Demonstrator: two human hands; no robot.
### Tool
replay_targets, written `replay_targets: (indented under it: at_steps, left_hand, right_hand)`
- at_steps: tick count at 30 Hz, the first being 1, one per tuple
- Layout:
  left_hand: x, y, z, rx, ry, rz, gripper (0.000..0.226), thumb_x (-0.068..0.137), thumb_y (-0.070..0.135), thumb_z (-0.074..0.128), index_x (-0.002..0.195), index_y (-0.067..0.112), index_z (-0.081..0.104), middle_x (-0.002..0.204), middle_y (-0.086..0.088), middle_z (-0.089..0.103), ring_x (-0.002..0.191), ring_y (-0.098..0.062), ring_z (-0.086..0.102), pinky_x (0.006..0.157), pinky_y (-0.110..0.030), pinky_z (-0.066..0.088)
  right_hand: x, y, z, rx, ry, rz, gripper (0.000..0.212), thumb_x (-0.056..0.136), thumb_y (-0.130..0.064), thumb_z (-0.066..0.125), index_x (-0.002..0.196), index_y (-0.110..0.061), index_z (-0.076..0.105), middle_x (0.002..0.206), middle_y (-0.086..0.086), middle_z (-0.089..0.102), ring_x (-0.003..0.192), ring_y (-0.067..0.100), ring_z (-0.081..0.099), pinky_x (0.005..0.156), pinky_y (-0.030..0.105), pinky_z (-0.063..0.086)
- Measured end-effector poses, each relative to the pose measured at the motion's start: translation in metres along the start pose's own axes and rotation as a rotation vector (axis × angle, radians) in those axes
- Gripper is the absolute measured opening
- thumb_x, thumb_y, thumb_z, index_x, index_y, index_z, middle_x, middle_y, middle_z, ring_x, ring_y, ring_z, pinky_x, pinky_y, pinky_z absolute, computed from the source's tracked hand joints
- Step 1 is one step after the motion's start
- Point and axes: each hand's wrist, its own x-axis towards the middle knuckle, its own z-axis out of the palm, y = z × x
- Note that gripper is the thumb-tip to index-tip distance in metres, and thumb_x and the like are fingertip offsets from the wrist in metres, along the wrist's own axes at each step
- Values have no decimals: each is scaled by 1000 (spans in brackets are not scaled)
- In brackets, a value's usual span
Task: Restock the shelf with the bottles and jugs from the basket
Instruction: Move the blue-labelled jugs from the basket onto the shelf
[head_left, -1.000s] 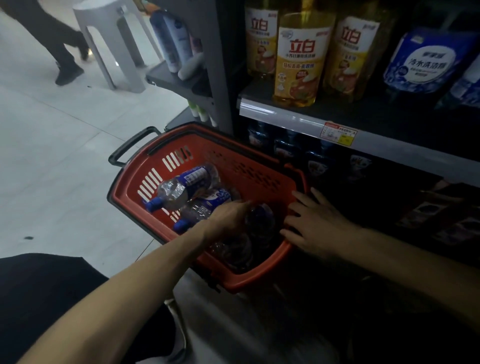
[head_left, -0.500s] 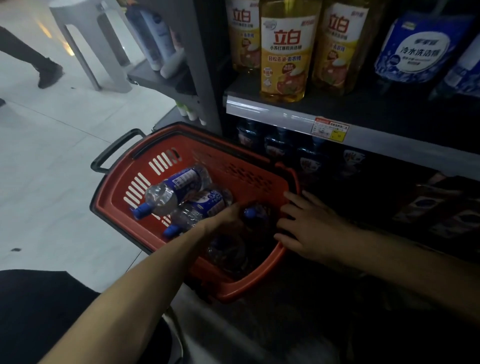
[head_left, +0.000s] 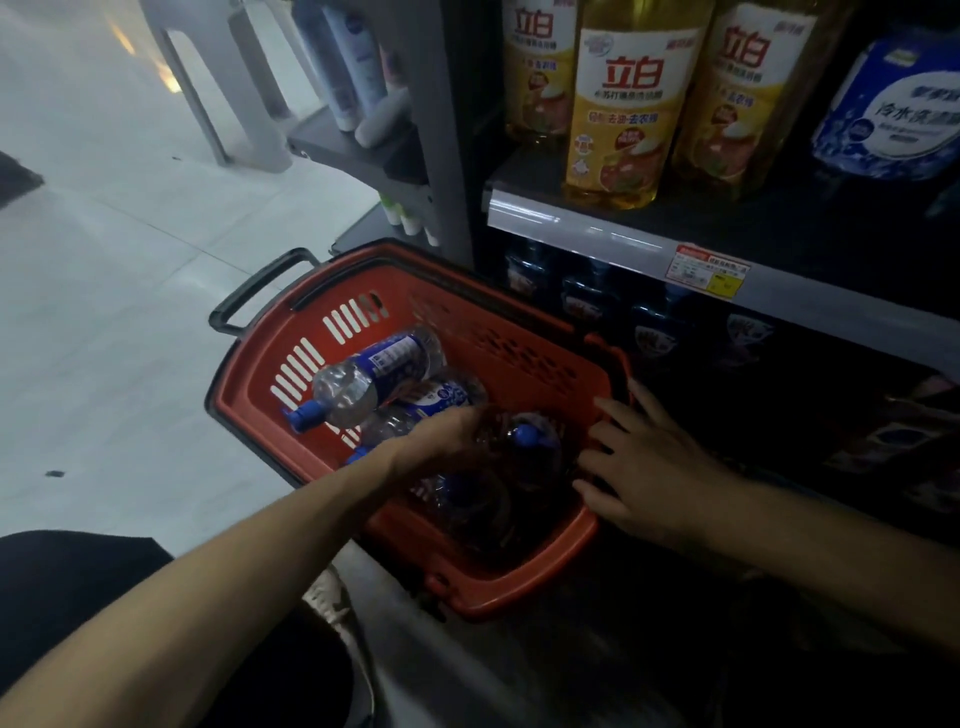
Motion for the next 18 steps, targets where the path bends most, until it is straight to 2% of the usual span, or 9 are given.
replay_targets:
  at_steps: [3, 5, 7, 9, 12, 14, 16, 18]
  left_hand:
    - [-15, -21, -23, 390, 361, 52, 55, 92, 57, 63, 140, 31, 54, 133, 0, 65, 118, -26, 63, 96, -43, 52]
    - [-20, -43, -41, 540, 460, -12, 64, 89, 56, 64, 145, 29, 49, 134, -5, 61, 121, -30, 58, 100, -47, 46]
    - [-25, -67, -51, 589, 449, -179, 75, 85, 53, 70, 148, 27, 40, 134, -10, 56, 119, -33, 55, 98, -49, 45]
    - [-27, -87, -49, 590, 434, -303, 86, 83, 54, 71, 152, 26, 29, 132, -13, 52, 115, -35, 55, 96, -49, 47]
    - [-21, -99, -46, 559, 453, -353, 90, 84, 55, 72, 154, 23, 25, 130, -17, 54, 112, -37, 58, 90, -49, 48]
    - [-14, -98, -55, 528, 426, -418, 89, 79, 55, 79, 147, 19, 33, 125, -16, 58, 106, -34, 61, 85, -47, 51]
    - [-7, -100, -65, 487, 397, -473, 75, 76, 56, 82, 130, 17, 48, 106, -9, 64, 91, -27, 64, 77, -40, 55]
    - [-1, -104, -71, 382, 362, -488, 58, 79, 53, 81, 116, 16, 57, 91, 0, 62, 80, -20, 62, 69, -33, 52]
  right_hand:
    - [14, -2, -7, -19, -37, -13, 85, 81, -65, 2, 126, -31, 65, 135, 2, 57, 147, 31, 29, 123, 60, -5]
    - [26, -6, -6, -40, -30, -48, 77, 81, -63, 11, 123, -30, 66, 127, 3, 59, 139, 32, 38, 123, 61, 4]
    - [38, -13, -3, -70, 33, -89, 62, 80, -58, 25, 107, -26, 72, 109, 5, 65, 120, 34, 56, 117, 63, 24]
    - [46, -18, -1, -59, 54, -100, 57, 79, -55, 30, 102, -24, 72, 106, 7, 67, 111, 34, 61, 112, 62, 34]
    - [55, -27, -2, -49, 41, -119, 59, 84, -55, 28, 115, -24, 68, 121, 9, 63, 122, 34, 53, 118, 60, 26]
    - [57, -30, -7, -32, 33, -116, 47, 91, -52, 41, 121, -24, 65, 129, 9, 59, 128, 33, 48, 121, 59, 19]
    - [59, -30, -7, -23, 31, -112, 42, 94, -49, 49, 125, -24, 63, 135, 9, 56, 133, 33, 44, 123, 58, 14]
    - [60, -29, -4, -29, 24, -114, 43, 94, -48, 47, 125, -23, 63, 137, 10, 54, 133, 34, 43, 122, 58, 13]
